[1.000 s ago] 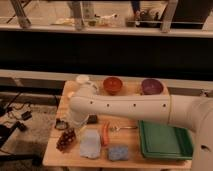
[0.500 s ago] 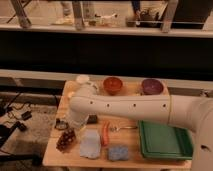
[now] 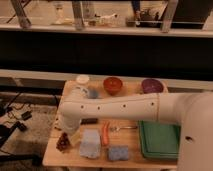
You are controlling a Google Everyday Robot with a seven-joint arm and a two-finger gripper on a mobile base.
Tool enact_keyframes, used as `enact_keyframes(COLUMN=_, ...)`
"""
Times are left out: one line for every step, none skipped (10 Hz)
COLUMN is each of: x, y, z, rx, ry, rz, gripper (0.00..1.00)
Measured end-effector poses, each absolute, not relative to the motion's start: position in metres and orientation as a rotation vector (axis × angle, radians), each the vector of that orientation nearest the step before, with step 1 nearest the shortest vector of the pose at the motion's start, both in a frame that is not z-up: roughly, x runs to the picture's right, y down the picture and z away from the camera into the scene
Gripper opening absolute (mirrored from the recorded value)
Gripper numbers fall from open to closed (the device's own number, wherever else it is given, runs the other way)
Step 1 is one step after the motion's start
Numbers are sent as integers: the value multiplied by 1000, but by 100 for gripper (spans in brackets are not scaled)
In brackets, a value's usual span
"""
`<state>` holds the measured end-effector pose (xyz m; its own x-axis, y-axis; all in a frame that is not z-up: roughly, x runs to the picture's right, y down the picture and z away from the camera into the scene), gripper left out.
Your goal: Place grapes in purple bowl
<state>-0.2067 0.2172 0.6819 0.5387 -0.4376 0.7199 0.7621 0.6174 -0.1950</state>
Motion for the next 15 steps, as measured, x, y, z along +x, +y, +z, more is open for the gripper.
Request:
enact_keyframes(x=-216, y=224, z=684, rx=-541, ry=-697, rz=-775, gripper=80)
enact_keyframes(x=-220, y=225, z=686, rx=-542, ry=-706, rz=-788, gripper=80)
enact_keyframes(x=-226, y=228, z=689, rx=-543, ry=-720, rz=-812, gripper=80)
enact_keyframes(x=-230, y=231, z=692, rx=-543, ry=-733, rz=-831, gripper=80)
enact_keyframes(x=-232, y=233, z=696, rx=-543, ry=-746, rz=-845, gripper=80)
enact_keyframes(x=-232, y=235, z=700, rx=-544, ry=-756, rz=-852, gripper=80)
enact_keyframes(x=-232, y=237, z=704, rx=-544, ry=-766, rz=-858, gripper=80)
enact_keyframes(x=-233, y=239, z=707, rx=-542, ry=-778, rz=-865, gripper=80)
enact_keyframes(x=-233, y=241, z=709, rx=-541, ry=-787, rz=-872, gripper=80)
enact_keyframes(x=-233, y=243, z=712, rx=-541, ry=-796, rz=-880, gripper=80)
enact_keyframes(x=-233, y=244, z=715, rx=-536, ry=-803, rz=-895, gripper=80)
enact_keyframes(x=-233, y=244, z=718, rx=-532, ry=-806, rz=-906, gripper=80)
enact_keyframes(x=-232, y=243, z=721, rx=-525, ry=-792, rz=-927, gripper=80)
enact_keyframes(x=-232, y=244, z=724, rx=-522, ry=-773, rz=-952, gripper=80)
enact_keyframes(x=-232, y=246, z=727, rx=-526, ry=-757, rz=-968, gripper=80)
